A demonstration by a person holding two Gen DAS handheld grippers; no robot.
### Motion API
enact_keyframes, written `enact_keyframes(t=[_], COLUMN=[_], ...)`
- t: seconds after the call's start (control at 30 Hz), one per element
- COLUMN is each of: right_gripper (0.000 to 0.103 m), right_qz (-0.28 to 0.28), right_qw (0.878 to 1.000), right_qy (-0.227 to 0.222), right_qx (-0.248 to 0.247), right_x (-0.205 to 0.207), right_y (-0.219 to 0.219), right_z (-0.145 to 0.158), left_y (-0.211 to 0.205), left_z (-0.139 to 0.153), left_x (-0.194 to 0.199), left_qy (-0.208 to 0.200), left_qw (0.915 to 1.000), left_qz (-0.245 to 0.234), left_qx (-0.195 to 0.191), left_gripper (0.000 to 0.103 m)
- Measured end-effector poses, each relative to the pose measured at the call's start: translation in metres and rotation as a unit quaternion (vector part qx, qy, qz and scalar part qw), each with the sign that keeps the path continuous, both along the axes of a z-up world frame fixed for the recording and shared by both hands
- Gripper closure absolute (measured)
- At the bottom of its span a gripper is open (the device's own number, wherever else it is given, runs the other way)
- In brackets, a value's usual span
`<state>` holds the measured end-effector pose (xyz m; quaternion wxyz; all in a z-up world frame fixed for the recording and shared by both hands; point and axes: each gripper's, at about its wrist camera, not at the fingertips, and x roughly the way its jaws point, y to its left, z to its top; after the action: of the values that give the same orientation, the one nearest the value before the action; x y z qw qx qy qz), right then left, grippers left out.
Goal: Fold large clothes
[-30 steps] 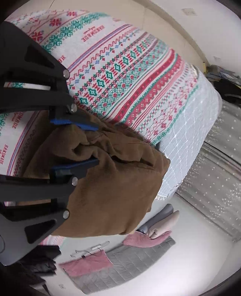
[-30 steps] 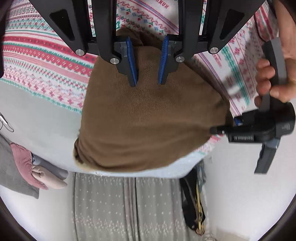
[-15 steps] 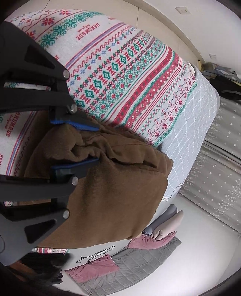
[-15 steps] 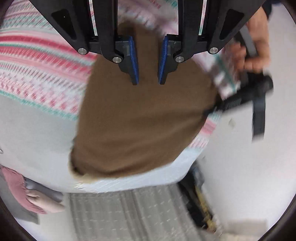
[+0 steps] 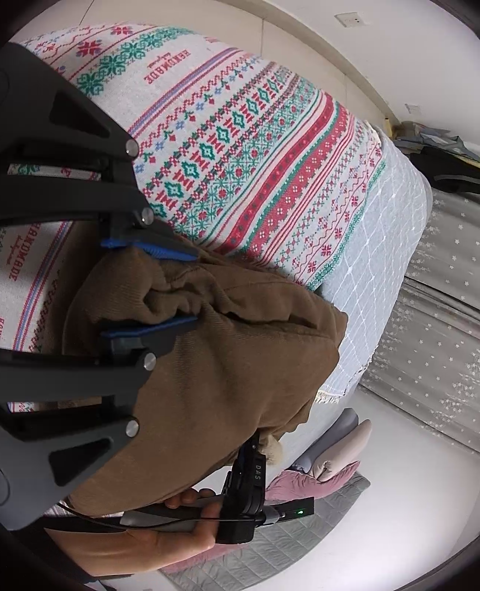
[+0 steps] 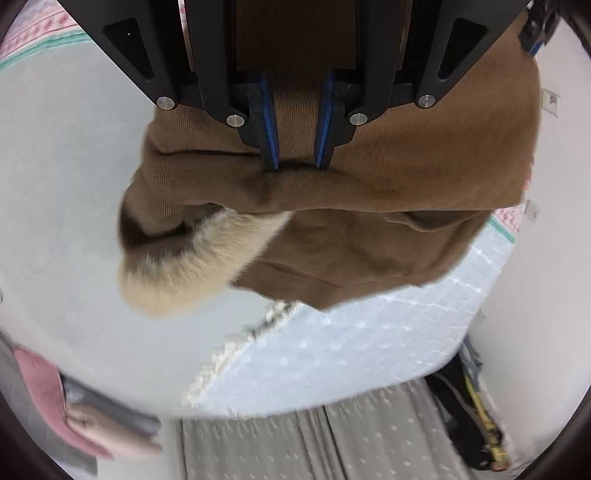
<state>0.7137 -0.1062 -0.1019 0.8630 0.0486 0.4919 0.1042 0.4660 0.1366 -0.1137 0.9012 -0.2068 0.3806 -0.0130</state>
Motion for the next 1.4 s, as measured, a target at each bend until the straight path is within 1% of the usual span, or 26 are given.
enact_keyframes(t=[0.07, 0.17, 0.2, 0.27, 0.33, 0.4, 0.43, 0.5, 0.53, 0.57, 0.63, 0.7, 0.77, 0.83, 0.9, 0.97, 1.03, 1.07, 1.1, 1.13, 1.17, 1.2, 1.3, 1.33, 1.37, 1.4], right_gripper=[0.084, 0.082, 0.079, 0.079, 0.079, 0.08, 0.08, 0.08, 0.081, 0.081, 0.081, 0.081, 0.081, 0.078, 0.078, 0.078, 0.078, 0.08, 0.083, 0.087, 0.088, 0.089, 0.088, 0.083, 0.082, 0.081], right_qz=[0.005, 0.005, 0.015, 0.077, 0.131, 0.177, 0.195, 0.18, 0.168, 0.159, 0.134, 0.13, 0.139, 0.155, 0.126, 0.086, 0.032, 0.02, 0.011, -0.001, -0.005, -0.003, 0.011, 0.024, 0.032, 0.043], right_qw=[1.0, 0.995, 0.996, 0.996, 0.99, 0.982, 0.978, 0.978, 0.98, 0.984, 0.99, 0.991, 0.989, 0.986, 0.99, 0.994, 0.997, 0.999, 1.0, 0.999, 0.999, 0.999, 0.999, 0.997, 0.997, 0.997], right_qy=[0.004, -0.005, -0.019, -0.041, -0.053, -0.054, -0.054, -0.025, -0.003, 0.001, 0.013, 0.021, 0.003, -0.021, -0.041, -0.05, -0.03, -0.01, 0.012, 0.022, 0.02, 0.019, 0.009, -0.01, -0.024, -0.041], right_qx=[-0.028, -0.097, -0.09, -0.013, -0.007, -0.03, -0.057, -0.102, -0.102, -0.084, -0.035, -0.033, -0.055, -0.052, -0.044, -0.052, -0.061, -0.043, -0.007, 0.039, 0.047, 0.035, -0.044, -0.069, -0.068, -0.049], right_x=[-0.002, -0.012, -0.019, -0.031, -0.042, -0.046, -0.045, -0.03, -0.023, -0.019, -0.013, -0.014, -0.024, -0.033, -0.035, -0.028, -0.011, -0.005, 0.001, 0.003, 0.003, 0.003, -0.002, -0.007, -0.008, -0.012], right_y=[0.004, 0.026, 0.035, 0.064, 0.104, 0.143, 0.166, 0.183, 0.184, 0.181, 0.168, 0.165, 0.168, 0.162, 0.133, 0.1, 0.06, 0.045, 0.032, 0.017, 0.013, 0.017, 0.039, 0.051, 0.055, 0.06], right_z=[0.004, 0.025, 0.036, 0.058, 0.064, 0.06, 0.051, 0.018, 0.0, -0.007, -0.009, -0.005, 0.01, 0.029, 0.047, 0.051, 0.036, 0.025, 0.01, -0.002, -0.003, -0.002, 0.01, 0.022, 0.028, 0.037], left_y=[0.0, 0.001, 0.002, 0.004, 0.007, 0.009, 0.01, 0.013, 0.014, 0.014, 0.014, 0.014, 0.017, 0.022, 0.022, 0.019, 0.017, 0.016, 0.014, 0.013, 0.013, 0.013, 0.017, 0.019, 0.019, 0.018], left_z=[0.001, 0.001, 0.0, 0.0, -0.001, -0.002, -0.002, -0.002, -0.003, -0.004, -0.004, -0.003, -0.005, -0.008, -0.009, -0.007, -0.007, -0.007, -0.006, -0.006, -0.005, -0.006, -0.008, -0.008, -0.009, -0.008], left_x=[-0.001, -0.001, -0.001, -0.002, -0.002, -0.002, -0.002, -0.002, -0.001, -0.001, -0.001, -0.002, -0.002, -0.003, -0.002, -0.002, -0.002, -0.001, -0.001, 0.0, 0.0, 0.0, 0.0, 0.001, 0.0, 0.0], left_qy=[-0.002, -0.003, -0.004, -0.005, -0.006, -0.007, -0.008, -0.011, -0.009, -0.008, -0.009, -0.01, -0.008, -0.006, -0.004, -0.004, -0.006, -0.008, -0.007, -0.007, -0.008, -0.008, -0.006, -0.005, -0.005, -0.005], left_qw=[1.0, 1.0, 0.9999, 0.9997, 0.9995, 0.9992, 0.999, 0.9986, 0.9986, 0.9984, 0.9984, 0.9984, 0.9979, 0.9968, 0.9964, 0.9974, 0.9975, 0.9974, 0.9978, 0.9981, 0.9984, 0.9984, 0.9978, 0.9974, 0.9973, 0.9975], left_qz=[-0.001, -0.001, -0.001, -0.002, -0.003, -0.004, -0.005, -0.002, -0.001, -0.002, -0.003, -0.007, -0.009, -0.007, -0.005, -0.004, -0.007, -0.01, -0.009, -0.009, -0.008, -0.009, -0.008, -0.007, -0.007, -0.006], left_qx=[-0.002, -0.008, -0.014, -0.023, -0.032, -0.039, -0.043, -0.052, -0.053, -0.055, -0.056, -0.055, -0.063, -0.08, -0.084, -0.072, -0.071, -0.071, -0.065, -0.061, -0.056, -0.055, -0.065, -0.071, -0.073, -0.07], left_gripper=[0.07, 0.07, 0.07, 0.069, 0.069, 0.069, 0.069, 0.069, 0.069, 0.068, 0.068, 0.068, 0.066, 0.065, 0.065, 0.065, 0.064, 0.063, 0.063, 0.063, 0.063, 0.063, 0.063, 0.063, 0.063, 0.062])
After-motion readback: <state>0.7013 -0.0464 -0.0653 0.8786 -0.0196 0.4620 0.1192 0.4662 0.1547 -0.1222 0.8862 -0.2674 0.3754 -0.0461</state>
